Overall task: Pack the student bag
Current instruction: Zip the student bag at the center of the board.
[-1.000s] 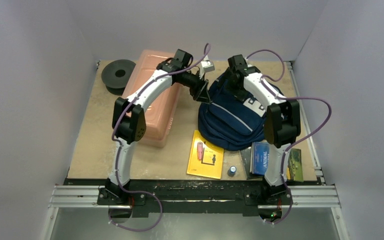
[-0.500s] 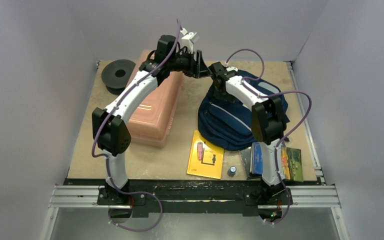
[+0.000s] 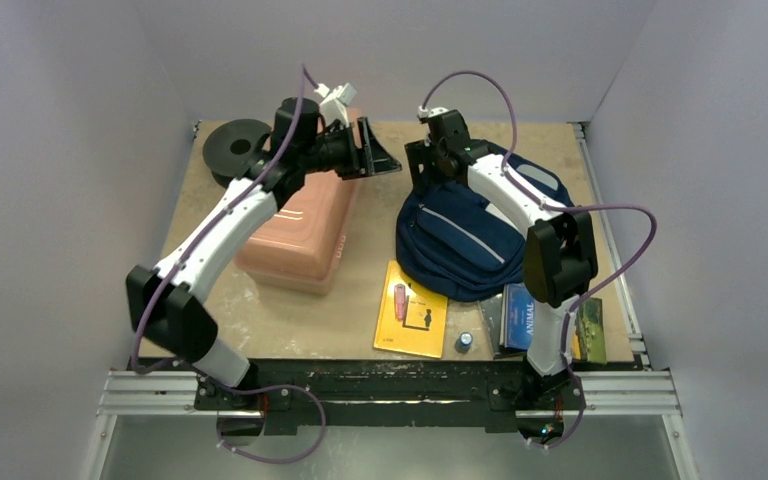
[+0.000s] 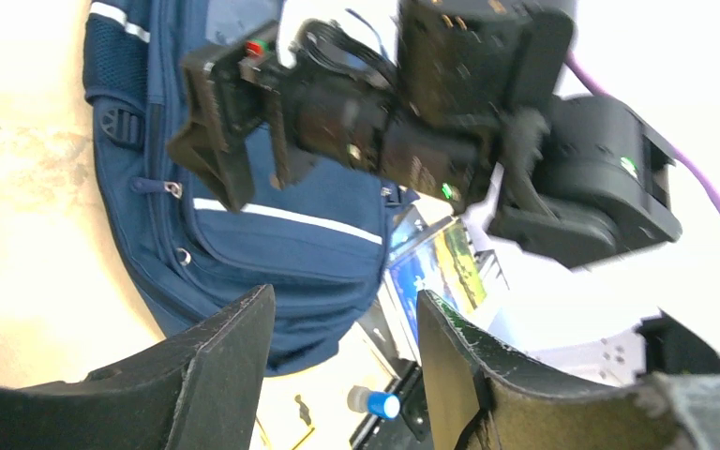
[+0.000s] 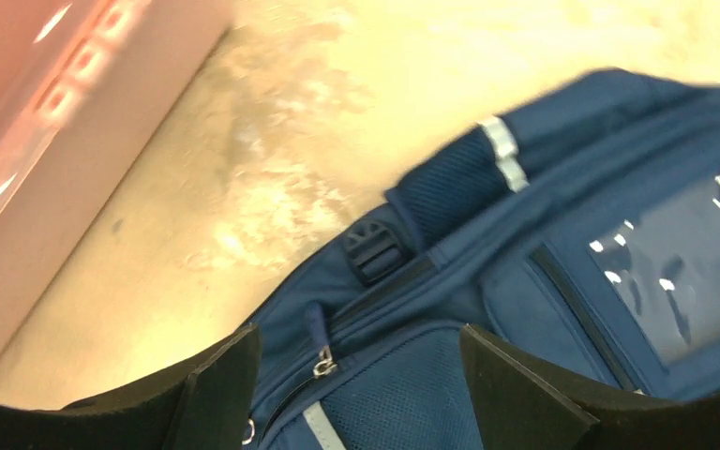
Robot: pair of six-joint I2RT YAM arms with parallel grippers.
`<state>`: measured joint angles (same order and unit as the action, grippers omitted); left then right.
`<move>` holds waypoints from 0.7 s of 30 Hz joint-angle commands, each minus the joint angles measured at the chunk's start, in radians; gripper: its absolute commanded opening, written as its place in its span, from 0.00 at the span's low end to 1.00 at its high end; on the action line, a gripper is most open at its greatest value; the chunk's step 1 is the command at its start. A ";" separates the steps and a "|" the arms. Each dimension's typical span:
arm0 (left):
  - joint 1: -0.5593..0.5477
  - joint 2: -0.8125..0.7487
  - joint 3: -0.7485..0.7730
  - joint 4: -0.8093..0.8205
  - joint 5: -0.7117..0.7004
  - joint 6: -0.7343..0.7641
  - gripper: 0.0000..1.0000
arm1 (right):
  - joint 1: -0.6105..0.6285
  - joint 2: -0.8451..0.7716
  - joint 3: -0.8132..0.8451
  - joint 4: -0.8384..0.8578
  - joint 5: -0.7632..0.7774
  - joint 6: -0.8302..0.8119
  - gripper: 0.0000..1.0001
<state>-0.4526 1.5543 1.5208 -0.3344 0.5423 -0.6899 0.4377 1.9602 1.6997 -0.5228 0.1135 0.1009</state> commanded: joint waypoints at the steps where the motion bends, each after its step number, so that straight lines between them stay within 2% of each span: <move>1: 0.000 -0.167 -0.167 0.031 -0.041 -0.060 0.58 | 0.005 0.003 -0.013 0.050 -0.291 -0.324 0.80; 4: -0.006 -0.257 -0.254 0.018 -0.058 -0.044 0.58 | 0.006 0.045 0.016 0.049 -0.322 -0.359 0.78; 9: -0.029 -0.357 -0.322 -0.040 -0.082 -0.004 0.58 | 0.021 0.105 0.074 0.039 -0.282 -0.406 0.68; 21: -0.090 -0.415 -0.394 -0.074 -0.116 0.009 0.58 | 0.043 0.189 0.105 -0.056 -0.196 -0.463 0.48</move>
<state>-0.5297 1.1534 1.1339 -0.4084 0.4404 -0.7094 0.4641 2.1513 1.7569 -0.5488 -0.1184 -0.3248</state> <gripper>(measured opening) 0.581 0.510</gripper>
